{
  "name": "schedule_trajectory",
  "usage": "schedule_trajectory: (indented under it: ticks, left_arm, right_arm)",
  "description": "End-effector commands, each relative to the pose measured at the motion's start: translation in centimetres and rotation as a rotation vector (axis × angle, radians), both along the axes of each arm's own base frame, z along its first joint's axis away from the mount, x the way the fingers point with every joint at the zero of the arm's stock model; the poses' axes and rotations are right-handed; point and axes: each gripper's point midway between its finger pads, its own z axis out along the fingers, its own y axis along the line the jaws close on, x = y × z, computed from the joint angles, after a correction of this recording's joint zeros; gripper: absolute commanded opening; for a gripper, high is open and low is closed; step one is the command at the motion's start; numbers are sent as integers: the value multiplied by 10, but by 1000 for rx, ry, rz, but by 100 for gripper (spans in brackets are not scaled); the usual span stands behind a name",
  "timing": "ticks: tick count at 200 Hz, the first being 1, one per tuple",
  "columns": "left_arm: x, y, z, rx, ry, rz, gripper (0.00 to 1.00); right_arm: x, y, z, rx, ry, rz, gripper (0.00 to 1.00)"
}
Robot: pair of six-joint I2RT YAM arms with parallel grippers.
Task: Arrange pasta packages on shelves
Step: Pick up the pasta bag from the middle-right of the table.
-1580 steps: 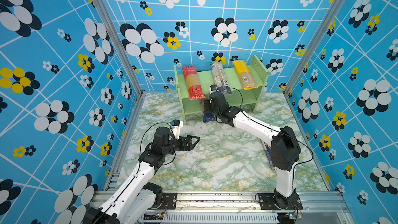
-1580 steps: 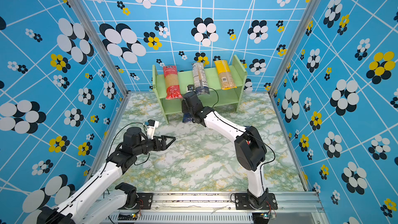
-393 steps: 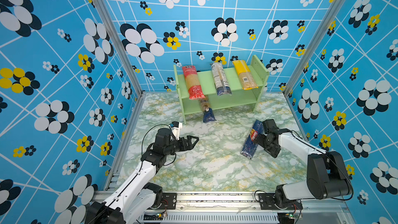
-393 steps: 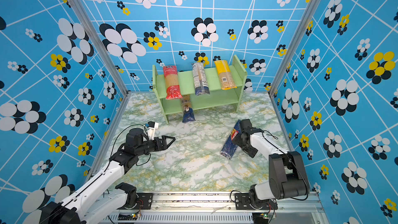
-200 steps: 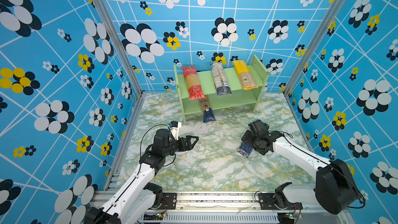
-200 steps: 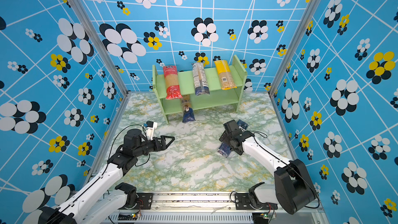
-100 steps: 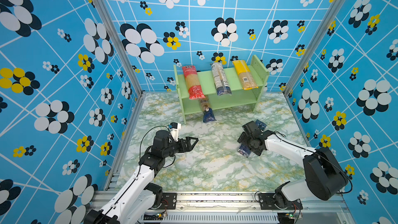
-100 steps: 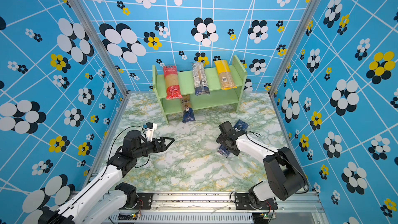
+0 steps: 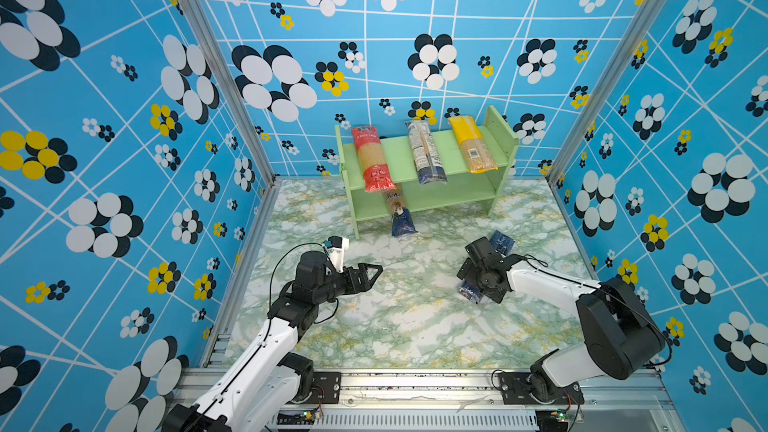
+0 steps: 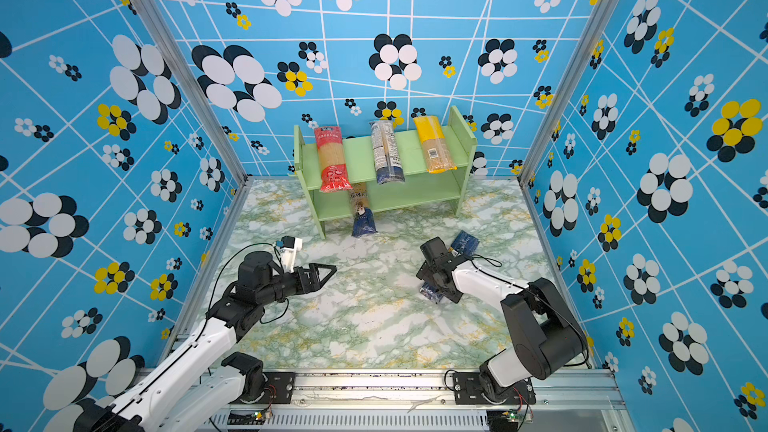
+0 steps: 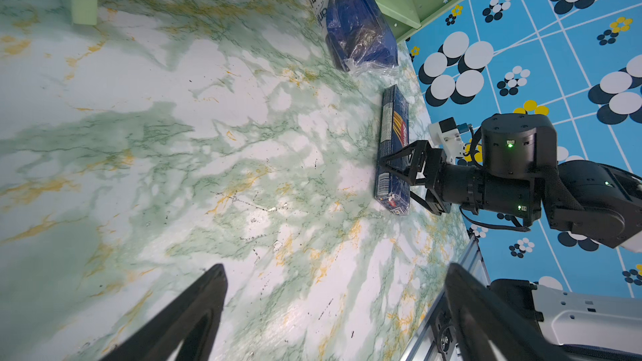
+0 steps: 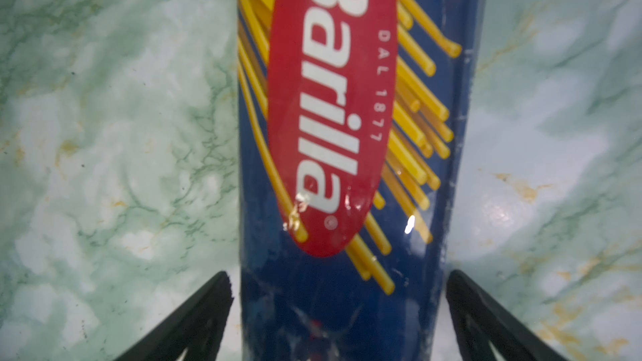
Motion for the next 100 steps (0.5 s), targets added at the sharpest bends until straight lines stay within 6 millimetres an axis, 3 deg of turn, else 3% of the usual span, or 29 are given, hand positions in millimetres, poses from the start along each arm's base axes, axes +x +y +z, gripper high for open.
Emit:
schedule_trajectory:
  ticks: [1, 100]
  left_arm:
    - [-1, 1, -5, -12, 10, 7, 99]
    - [-1, 1, -10, -17, 18, 29, 99]
  right_arm:
    - [-10, -4, -12, -26, 23, -5, 99]
    - [-30, 1, -23, -67, 35, 55, 98]
